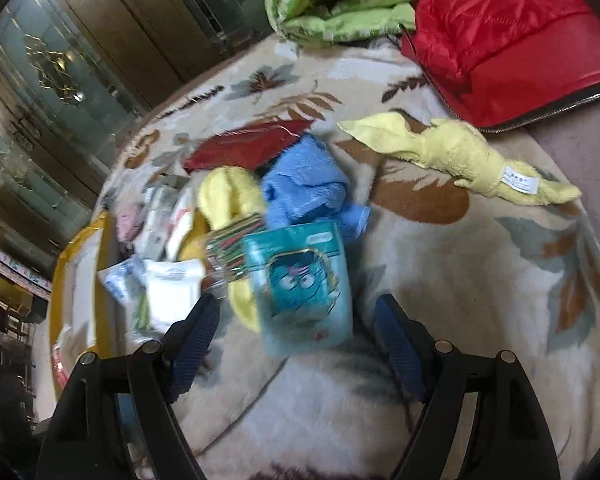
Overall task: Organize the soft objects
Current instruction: 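Grasp the small blue knotted cloth with left tool while right tool grasps the teal cartoon packet, then lower the blue cloth and teal packet into the tray and open both tools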
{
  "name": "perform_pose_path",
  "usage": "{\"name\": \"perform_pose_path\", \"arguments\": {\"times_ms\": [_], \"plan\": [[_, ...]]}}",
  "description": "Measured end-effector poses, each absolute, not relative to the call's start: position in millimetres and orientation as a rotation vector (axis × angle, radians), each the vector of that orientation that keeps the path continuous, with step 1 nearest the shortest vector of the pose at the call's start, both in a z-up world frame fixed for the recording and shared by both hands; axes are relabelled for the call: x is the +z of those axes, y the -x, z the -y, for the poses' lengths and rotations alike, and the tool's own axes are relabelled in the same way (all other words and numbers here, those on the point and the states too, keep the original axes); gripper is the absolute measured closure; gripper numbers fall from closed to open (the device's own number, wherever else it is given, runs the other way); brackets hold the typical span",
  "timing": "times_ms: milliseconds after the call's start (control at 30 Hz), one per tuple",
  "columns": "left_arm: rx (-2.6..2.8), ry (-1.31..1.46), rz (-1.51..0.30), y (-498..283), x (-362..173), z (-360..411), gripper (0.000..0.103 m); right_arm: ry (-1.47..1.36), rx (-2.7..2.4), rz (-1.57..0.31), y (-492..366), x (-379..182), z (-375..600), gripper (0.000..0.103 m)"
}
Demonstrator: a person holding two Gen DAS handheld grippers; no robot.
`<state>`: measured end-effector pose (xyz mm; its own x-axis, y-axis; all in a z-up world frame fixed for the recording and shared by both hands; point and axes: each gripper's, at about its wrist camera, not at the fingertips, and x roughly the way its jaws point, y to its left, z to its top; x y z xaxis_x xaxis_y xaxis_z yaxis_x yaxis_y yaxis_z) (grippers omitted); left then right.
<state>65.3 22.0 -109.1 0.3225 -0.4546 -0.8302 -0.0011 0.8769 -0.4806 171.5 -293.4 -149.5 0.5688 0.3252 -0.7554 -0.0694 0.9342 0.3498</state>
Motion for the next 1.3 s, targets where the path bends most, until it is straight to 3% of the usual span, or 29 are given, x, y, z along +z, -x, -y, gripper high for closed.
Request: {"name": "perform_pose_path", "arguments": {"times_ms": [200, 267, 333, 500, 967, 1300], "plan": [[-0.345, 0.464, -1.196, -64.1, -101.8, -27.3, 0.073, -0.337, 0.259, -0.958, -178.8, -163.3, 294.0, 0.023], [-0.345, 0.472, -1.194, -65.8, -101.5, -26.7, 0.073, -0.320, 0.248, -0.953, -175.3, -162.7, 291.8, 0.031], [-0.348, 0.476, -1.191, -65.0, -100.6, -27.4, 0.073, -0.316, 0.256, -0.960, -173.4, -162.9, 290.2, 0.046], [-0.352, 0.466, -1.185, -61.2, -96.6, -26.2, 0.073, -0.290, 0.251, -0.961, -168.7, -160.2, 286.9, 0.052], [-0.343, 0.463, -1.114, -44.5, -67.2, -36.1, 0.073, -0.274, 0.372, -0.910, -118.0, -116.2, 253.4, 0.054], [-0.298, 0.455, -1.015, -22.4, -26.1, -89.5, 0.073, -0.242, 0.531, -0.911, -88.9, -74.3, 182.2, 0.054]]}}
